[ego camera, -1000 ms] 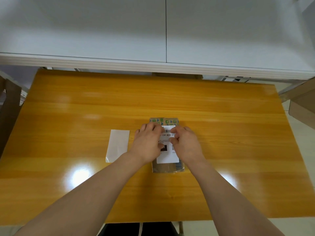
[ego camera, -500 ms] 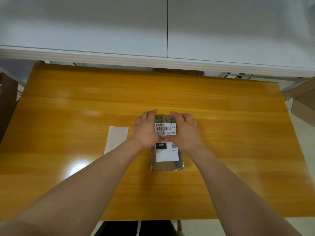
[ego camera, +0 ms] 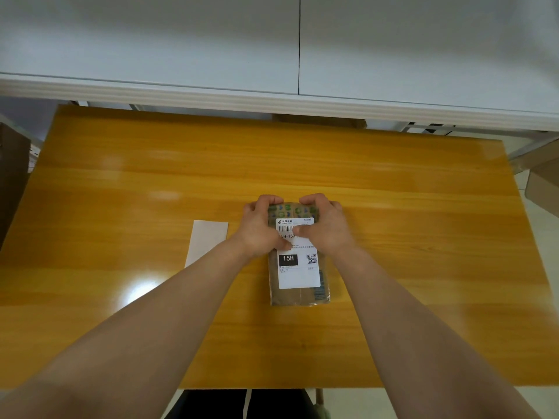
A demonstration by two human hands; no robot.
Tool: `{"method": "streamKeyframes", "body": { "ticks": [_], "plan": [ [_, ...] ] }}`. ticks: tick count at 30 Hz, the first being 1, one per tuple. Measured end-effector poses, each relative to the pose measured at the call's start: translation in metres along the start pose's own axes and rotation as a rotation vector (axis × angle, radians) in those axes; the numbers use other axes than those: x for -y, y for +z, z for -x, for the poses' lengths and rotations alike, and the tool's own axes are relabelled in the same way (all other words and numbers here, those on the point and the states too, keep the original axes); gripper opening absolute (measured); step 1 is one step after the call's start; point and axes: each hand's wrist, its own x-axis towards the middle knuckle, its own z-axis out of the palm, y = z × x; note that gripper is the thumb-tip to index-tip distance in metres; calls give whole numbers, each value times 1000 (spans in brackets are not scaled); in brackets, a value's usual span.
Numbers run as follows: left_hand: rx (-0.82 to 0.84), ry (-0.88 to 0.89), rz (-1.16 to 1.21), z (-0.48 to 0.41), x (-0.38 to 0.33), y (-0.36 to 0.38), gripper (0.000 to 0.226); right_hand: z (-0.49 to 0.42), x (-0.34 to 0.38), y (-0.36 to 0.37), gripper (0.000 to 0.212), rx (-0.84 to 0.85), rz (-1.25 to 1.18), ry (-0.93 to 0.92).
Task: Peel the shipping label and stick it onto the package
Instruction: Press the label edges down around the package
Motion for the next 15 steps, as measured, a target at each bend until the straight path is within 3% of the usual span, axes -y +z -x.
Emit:
{"method": "streamKeyframes", "body": {
  "ticks": [3, 10, 15],
  "plan": [
    [19, -12, 95, 0, 1, 0, 84, 0, -1, 1, 57, 2, -39, 10],
    [-92, -26, 284, -10, 4, 7, 43, 6, -5, 16, 51, -78, -114, 25],
    [-151, -46, 394, -11, -1, 13, 30, 11, -1, 25, 50, -95, -204, 119]
  ]
}}
